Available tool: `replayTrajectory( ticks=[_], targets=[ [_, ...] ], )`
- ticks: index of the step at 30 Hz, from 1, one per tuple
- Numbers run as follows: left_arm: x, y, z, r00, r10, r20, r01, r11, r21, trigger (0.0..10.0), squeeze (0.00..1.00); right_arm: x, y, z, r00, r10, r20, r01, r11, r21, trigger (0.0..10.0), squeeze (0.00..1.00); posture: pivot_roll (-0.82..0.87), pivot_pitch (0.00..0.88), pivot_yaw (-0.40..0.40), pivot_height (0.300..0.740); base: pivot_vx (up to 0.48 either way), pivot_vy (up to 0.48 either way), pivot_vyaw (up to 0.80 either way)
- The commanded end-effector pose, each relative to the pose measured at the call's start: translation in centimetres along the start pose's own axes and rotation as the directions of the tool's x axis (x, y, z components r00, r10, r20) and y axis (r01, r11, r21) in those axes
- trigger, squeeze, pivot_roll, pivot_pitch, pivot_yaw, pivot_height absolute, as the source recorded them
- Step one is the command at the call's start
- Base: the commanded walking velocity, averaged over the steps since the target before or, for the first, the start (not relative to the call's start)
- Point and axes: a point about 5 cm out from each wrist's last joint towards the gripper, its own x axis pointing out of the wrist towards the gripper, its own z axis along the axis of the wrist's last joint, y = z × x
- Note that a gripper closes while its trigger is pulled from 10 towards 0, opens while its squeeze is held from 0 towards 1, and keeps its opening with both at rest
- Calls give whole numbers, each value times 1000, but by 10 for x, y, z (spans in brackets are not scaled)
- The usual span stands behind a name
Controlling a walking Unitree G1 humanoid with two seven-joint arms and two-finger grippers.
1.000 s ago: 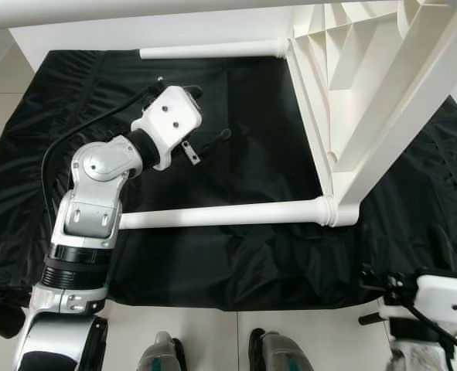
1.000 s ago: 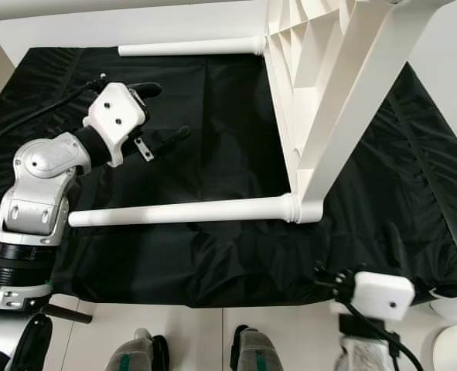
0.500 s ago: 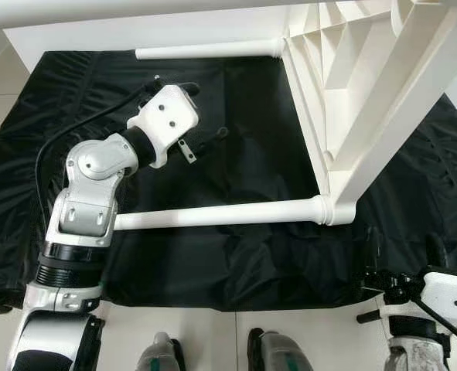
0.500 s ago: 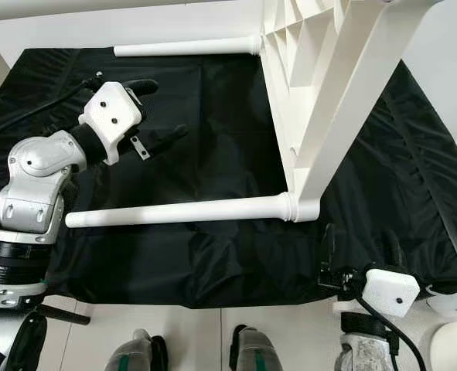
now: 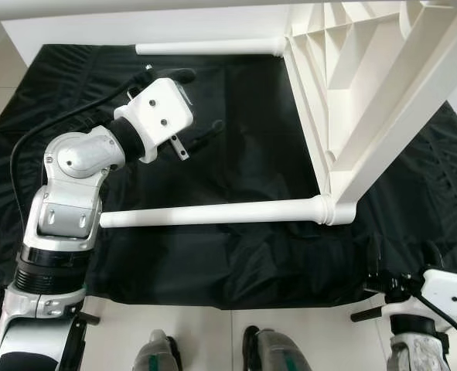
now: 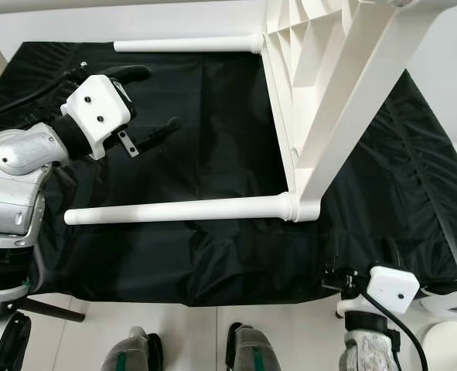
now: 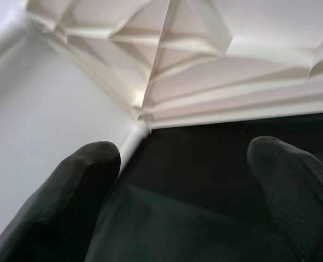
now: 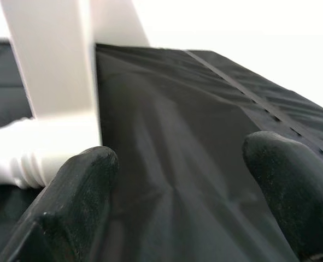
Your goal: Building children table
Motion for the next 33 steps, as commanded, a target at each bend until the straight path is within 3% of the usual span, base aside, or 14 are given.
replayTrajectory(
  ticks=[1,6,7,8,10,11,13,21,23,25,26,28,30,33],
  targets=[
    [-3,1,6,1000,-23,12,23,1000,9,10000,0,-3,2,-7,999,29,-40,-29,1000,1,10000,0,-31,119,-32,740,0,0,0],
    [-11,6,17,997,-77,25,76,996,43,10000,0,-2,7,-9,997,62,-42,-61,998,5,10000,0,-16,121,-42,740,0,0,0],
    [-14,6,20,995,-101,1,100,990,98,10000,0,-1,8,-10,997,66,-43,-66,998,7,10000,0,-12,121,-44,740,0,0,0],
    [-14,6,20,995,-101,1,100,990,98,10000,0,-1,8,-10,997,66,-43,-66,998,7,10000,0,-12,121,-44,740,0,0,0],
    [-19,7,21,994,-95,-58,106,970,218,10000,0,2,9,-12,996,74,-42,-73,997,9,10000,0,-5,119,-47,740,0,0,0],
    [-22,5,20,996,-33,-83,53,969,243,10000,0,5,9,-13,996,81,-38,-80,997,10,10000,0,0,118,-49,740,0,0,0],
    [-22,5,20,996,-33,-83,53,969,243,10000,0,5,9,-13,996,81,-38,-80,997,10,10000,0,0,118,-49,740,0,0,0],
    [-40,11,23,979,184,-88,-165,968,189,10000,0,16,10,-14,994,104,-24,-104,995,13,10000,0,26,123,-74,740,0,0,0],
    [-47,13,28,972,224,-73,-212,967,145,10000,0,19,11,-14,993,116,-22,-115,993,15,10000,0,50,127,-95,740,0,0,0],
    [-64,18,35,961,274,-45,-274,962,10,10000,0,23,15,-17,989,149,-21,-149,989,15,10000,0,62,128,-105,740,0,0,0],
    [-64,18,35,961,274,-45,-274,962,10,10000,0,23,15,-17,989,149,-21,-149,989,15,10000,0,62,128,-105,740,0,0,0],
    [-72,17,24,933,353,-73,-359,929,-93,10000,0,26,19,-19,984,178,-22,-178,984,18,10000,0,79,131,-112,740,0,0,0],
    [-74,10,8,911,392,-129,-407,906,-116,10000,0,27,23,-20,980,200,-18,-200,980,19,10000,0,78,131,-112,740,0,0,0],
    [-74,7,4,908,392,-144,-409,905,-115,10000,0,27,24,-20,979,205,-17,-204,979,18,10000,0,78,131,-112,740,0,0,0]
  ],
)
